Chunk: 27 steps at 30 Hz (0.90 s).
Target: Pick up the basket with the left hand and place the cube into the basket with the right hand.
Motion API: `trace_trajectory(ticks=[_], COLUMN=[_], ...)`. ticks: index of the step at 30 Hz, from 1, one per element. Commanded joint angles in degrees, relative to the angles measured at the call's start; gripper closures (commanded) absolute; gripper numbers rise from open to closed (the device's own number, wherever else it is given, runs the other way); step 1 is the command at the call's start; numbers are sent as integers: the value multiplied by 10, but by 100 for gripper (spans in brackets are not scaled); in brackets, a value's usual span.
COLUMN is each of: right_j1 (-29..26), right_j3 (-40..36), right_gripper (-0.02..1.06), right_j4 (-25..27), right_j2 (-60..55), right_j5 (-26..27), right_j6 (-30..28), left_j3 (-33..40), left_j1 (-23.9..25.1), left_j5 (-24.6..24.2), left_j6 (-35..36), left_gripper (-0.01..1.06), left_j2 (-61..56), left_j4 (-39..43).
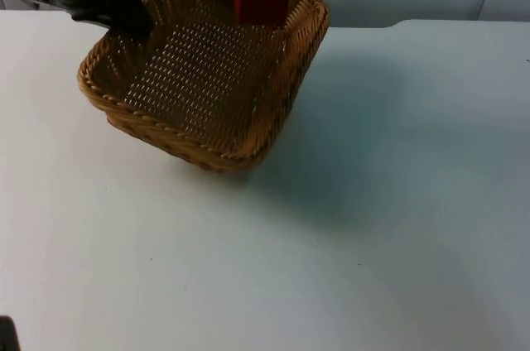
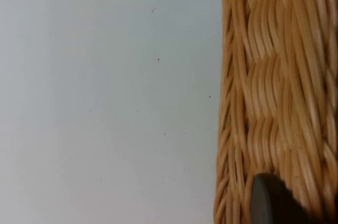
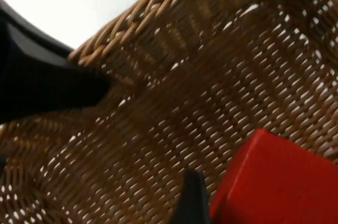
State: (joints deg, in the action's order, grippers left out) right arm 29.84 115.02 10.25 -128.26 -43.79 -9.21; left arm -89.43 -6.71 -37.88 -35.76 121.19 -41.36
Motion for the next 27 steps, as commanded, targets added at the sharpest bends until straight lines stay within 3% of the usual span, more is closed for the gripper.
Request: trace_trajectory(ticks=[1,8,9,10,11,15,27], right_j1=[6,12,12,12,12,12,12], right_j3=[7,7,7,7,7,7,7], right_gripper=[48,45,42,33,33,16,15], right_j4=[2,2,2,2,2,-2,-25], right_j2=[-4,-5,-5,-5,-5,-5,7], right_j5=[-12,-22,-22,-22,-22,-22,-16], right_j6=[2,2,2,2,2,2,2], left_j3=[-6,-6,-6,-6,-6,-6,-6], left_j1=[-3,-3,-3,-3,-3,-3,-3], left_j5=[13,18,18,18,18,18,18], left_j6=[3,3,3,3,3,3,3], left_gripper=[105,105,105,105,105,105,105], left_j2=[-12,-12,-12,-12,-12,-12,-12], left_j4=[-17,-17,-17,-17,-17,-17,-17])
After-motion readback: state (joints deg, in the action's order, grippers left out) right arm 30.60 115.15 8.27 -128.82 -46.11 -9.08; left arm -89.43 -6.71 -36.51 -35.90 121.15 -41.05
